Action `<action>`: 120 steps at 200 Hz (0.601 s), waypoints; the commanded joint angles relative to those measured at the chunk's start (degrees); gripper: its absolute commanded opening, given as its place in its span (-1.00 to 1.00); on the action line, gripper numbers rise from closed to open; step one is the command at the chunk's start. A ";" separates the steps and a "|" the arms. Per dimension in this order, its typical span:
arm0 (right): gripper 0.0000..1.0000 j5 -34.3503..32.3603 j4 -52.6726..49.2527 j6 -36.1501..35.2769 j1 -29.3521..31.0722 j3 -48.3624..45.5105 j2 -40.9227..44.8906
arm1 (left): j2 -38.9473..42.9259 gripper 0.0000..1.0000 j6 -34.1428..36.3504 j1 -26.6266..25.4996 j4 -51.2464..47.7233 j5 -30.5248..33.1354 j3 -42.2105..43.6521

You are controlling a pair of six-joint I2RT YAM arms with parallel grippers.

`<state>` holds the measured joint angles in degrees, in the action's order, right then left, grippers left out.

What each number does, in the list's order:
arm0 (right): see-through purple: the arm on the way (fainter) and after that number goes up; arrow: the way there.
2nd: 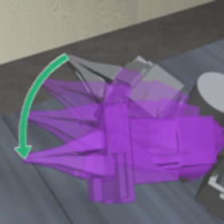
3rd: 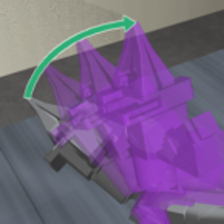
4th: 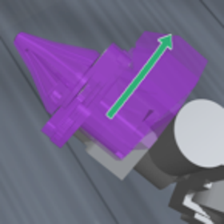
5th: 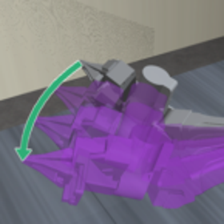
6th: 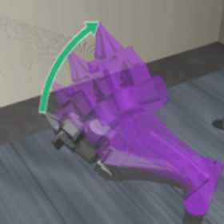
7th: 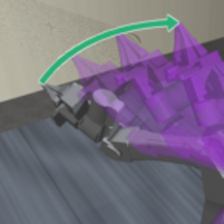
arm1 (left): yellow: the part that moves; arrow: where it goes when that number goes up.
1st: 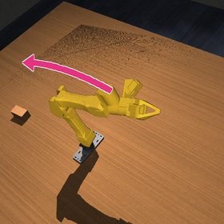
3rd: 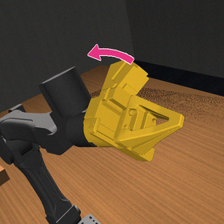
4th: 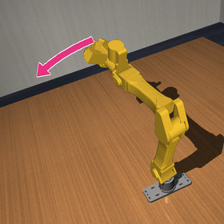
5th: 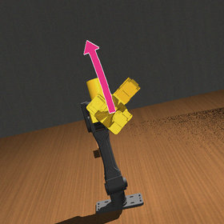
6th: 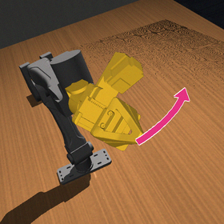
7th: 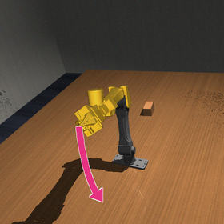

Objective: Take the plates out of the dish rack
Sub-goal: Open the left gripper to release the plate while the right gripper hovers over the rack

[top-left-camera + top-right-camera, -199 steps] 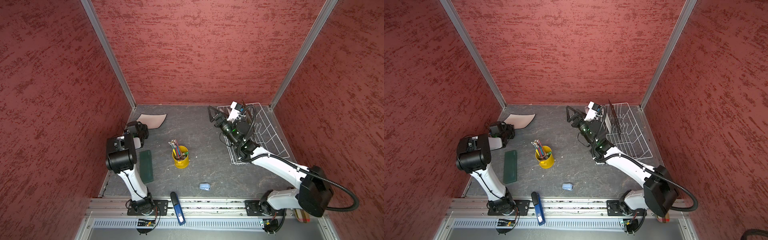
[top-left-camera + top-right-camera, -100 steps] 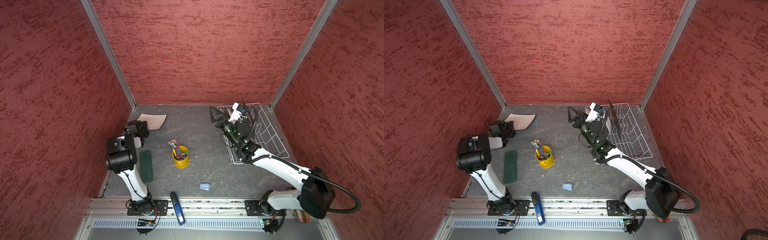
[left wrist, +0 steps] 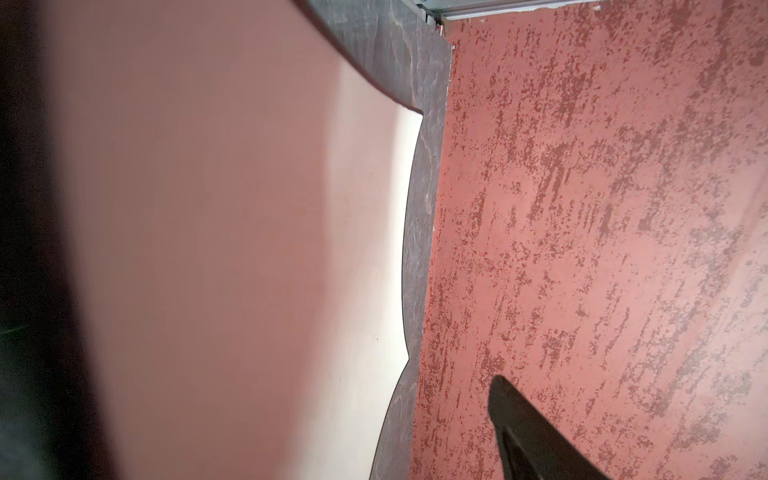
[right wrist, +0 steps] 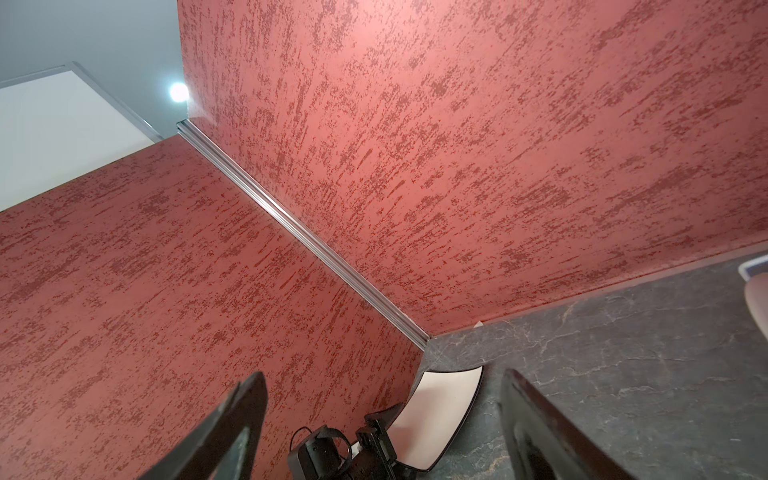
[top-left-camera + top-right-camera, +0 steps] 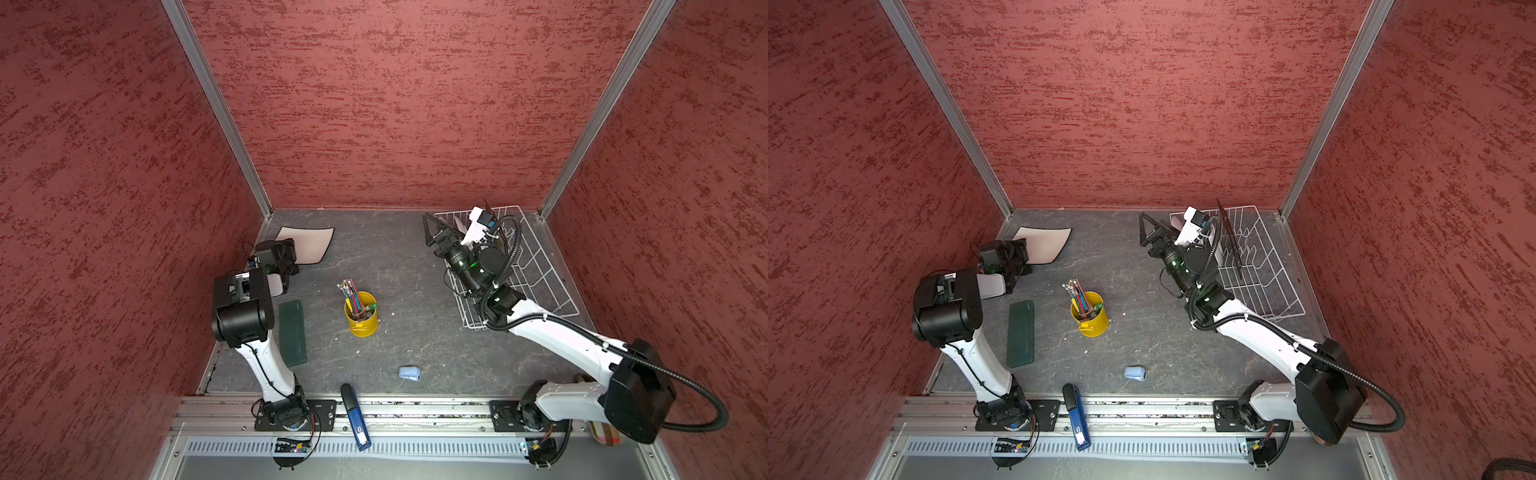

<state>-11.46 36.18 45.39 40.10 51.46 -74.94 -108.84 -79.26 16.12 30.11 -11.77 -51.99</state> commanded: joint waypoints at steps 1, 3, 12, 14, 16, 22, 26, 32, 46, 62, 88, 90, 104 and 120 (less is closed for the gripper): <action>0.76 -1.74 1.13 -0.46 0.33 -0.44 1.41 | 3.32 0.72 -0.02 -0.38 1.63 0.22 -0.67; 0.76 -1.72 1.09 -0.58 0.33 -0.50 1.43 | 3.33 0.73 -0.01 -0.36 1.51 0.25 -0.64; 0.76 -1.72 1.08 -0.50 0.33 -0.57 1.53 | 3.42 0.75 0.12 -0.34 1.29 0.20 -0.54; 0.76 -1.72 1.13 -0.48 0.31 -0.57 1.50 | 3.40 0.75 0.15 -0.38 1.27 0.29 -0.43; 0.76 -1.72 1.09 -0.48 0.33 -0.57 1.45 | 3.40 0.75 0.18 -0.34 1.27 0.29 -0.36; 0.76 -1.72 1.14 -0.48 0.33 -0.53 1.45 | 3.38 0.76 0.08 -0.39 1.33 0.38 -0.11; 0.76 -1.72 1.22 -0.45 0.33 -0.57 1.42 | 3.37 0.76 0.07 -0.35 1.48 0.41 0.11; 0.76 -1.72 1.21 -0.39 0.33 -0.58 1.44 | 3.45 0.77 -0.01 -0.39 1.62 0.53 0.48; 0.76 -1.72 1.25 -0.37 0.33 -0.68 1.50 | 3.46 0.80 0.03 -0.34 1.23 0.77 0.89; 0.76 -1.89 1.34 -0.31 0.33 -0.96 1.62 | 3.55 0.82 -0.01 -0.45 1.18 0.78 1.39; 0.77 -2.16 1.35 -0.34 0.33 -1.27 2.02 | 4.08 0.86 0.07 -0.47 0.27 1.33 2.08; 0.77 -2.22 1.35 -0.37 0.33 -1.28 2.04 | 4.14 0.87 0.07 -0.45 0.19 1.40 2.20; 0.77 -2.31 1.35 -0.37 0.34 -1.41 2.17 | 4.30 0.89 0.42 -0.47 -0.22 1.51 2.41; 0.77 -2.26 1.43 -0.24 0.36 -1.50 2.27 | 4.08 0.91 0.65 -0.38 -0.87 1.29 2.47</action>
<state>-12.29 36.18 45.39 40.10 50.54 -74.08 -107.61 -79.20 16.05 27.79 -11.00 -49.50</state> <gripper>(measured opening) 0.884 0.951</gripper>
